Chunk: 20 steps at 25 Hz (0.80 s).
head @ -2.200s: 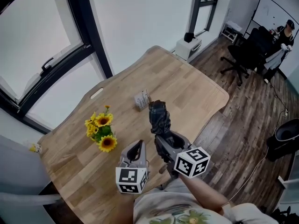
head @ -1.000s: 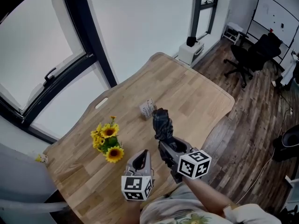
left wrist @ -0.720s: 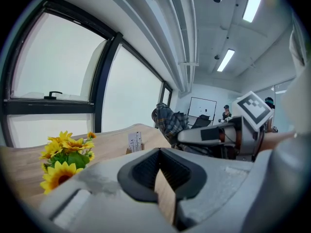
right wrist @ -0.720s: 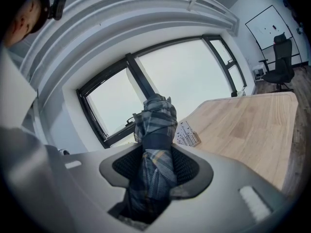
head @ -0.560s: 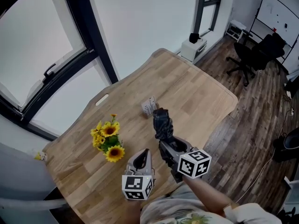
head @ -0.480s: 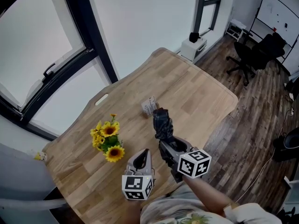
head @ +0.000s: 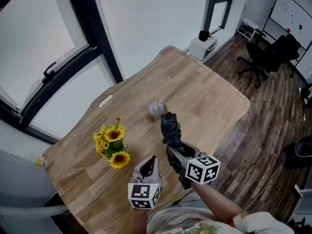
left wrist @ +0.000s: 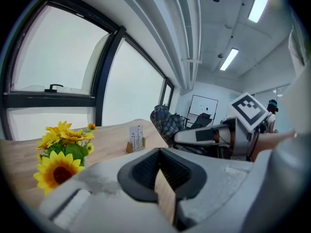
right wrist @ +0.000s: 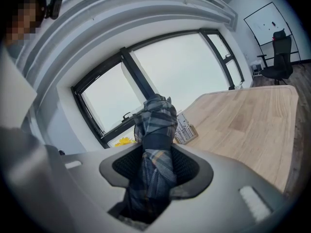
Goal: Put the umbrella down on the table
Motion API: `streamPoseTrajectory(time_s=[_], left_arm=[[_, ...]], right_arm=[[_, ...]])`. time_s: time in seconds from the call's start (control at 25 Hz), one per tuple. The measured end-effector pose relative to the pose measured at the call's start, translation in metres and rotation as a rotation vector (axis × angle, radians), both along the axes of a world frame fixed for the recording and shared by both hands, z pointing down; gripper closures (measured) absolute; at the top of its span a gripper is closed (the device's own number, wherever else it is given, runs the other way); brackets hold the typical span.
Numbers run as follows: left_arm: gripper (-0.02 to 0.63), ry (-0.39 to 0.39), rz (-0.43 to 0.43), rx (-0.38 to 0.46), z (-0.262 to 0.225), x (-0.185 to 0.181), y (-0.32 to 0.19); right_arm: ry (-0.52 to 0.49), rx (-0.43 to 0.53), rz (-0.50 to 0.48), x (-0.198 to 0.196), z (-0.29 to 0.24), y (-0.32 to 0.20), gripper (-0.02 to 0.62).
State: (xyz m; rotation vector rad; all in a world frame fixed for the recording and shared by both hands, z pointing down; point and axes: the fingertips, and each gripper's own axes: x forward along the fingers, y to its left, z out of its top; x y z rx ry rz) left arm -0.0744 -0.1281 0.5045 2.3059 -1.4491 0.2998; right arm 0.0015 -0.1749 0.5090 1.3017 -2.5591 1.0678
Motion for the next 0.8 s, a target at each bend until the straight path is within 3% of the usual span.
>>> streamPoseTrajectory(time_s=[0.8], left_arm=[[0.604, 0.015, -0.013, -0.045, 0.019, -0.012, 0.001]], right_arm=[[0.029, -0.093, -0.009, -0.010, 0.038, -0.002, 0.413]])
